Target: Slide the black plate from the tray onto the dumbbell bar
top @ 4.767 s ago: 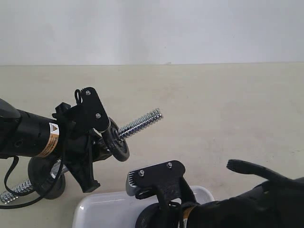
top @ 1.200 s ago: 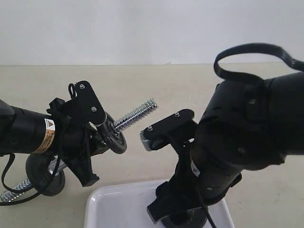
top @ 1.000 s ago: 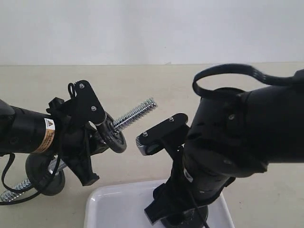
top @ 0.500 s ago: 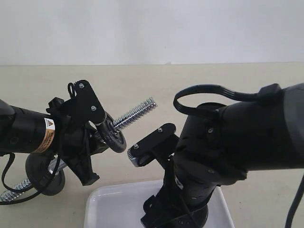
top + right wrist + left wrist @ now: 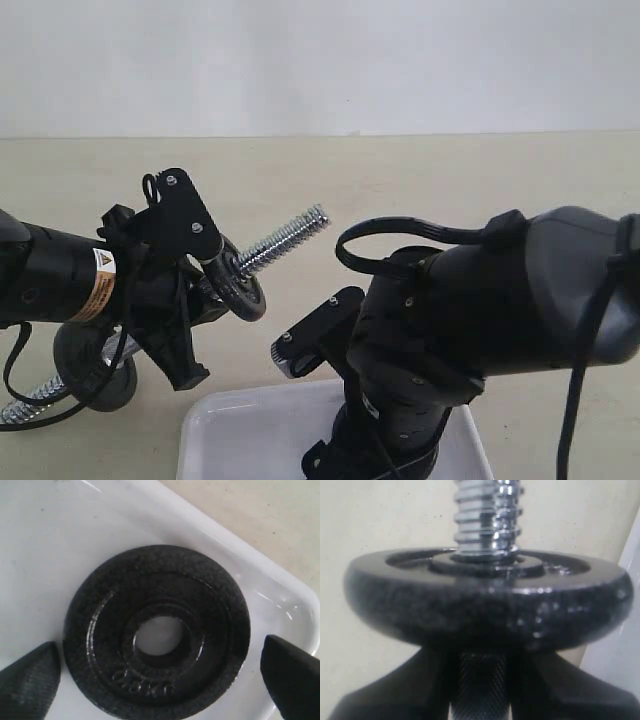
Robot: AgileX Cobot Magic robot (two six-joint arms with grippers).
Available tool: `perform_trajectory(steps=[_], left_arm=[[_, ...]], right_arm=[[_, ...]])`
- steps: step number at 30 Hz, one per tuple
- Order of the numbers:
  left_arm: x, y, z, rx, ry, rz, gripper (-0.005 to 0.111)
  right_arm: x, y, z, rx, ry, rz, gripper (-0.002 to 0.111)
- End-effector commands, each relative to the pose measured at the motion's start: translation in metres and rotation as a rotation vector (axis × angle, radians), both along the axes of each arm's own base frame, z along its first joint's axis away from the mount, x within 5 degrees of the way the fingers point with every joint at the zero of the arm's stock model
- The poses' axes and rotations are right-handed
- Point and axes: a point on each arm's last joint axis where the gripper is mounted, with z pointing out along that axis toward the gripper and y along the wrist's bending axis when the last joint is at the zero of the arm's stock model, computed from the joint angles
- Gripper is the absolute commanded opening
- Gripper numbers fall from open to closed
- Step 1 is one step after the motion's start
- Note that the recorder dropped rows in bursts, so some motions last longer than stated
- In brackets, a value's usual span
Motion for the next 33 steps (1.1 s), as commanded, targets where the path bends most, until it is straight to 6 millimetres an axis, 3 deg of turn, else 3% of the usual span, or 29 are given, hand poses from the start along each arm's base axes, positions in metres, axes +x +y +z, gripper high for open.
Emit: perform_trajectory(steps=[1, 27, 33], left_arm=[[0.007, 0.002, 0.024, -0.017, -0.099, 0.035, 0.004], [0.004, 0.003, 0.034, -0.033, -0.128, 0.034, 0.004], [0.005, 0.003, 0.034, -0.031, -0.132, 0.038, 0.004]], right_arm=[[0.001, 0.000, 0.000, -0.011, -0.008, 0.027, 0.105], [0.003, 0.004, 0.000, 0.027, -0.036, 0.100, 0.104], [0.016, -0.010, -0.001, -0.005, -0.019, 0.036, 0.104]])
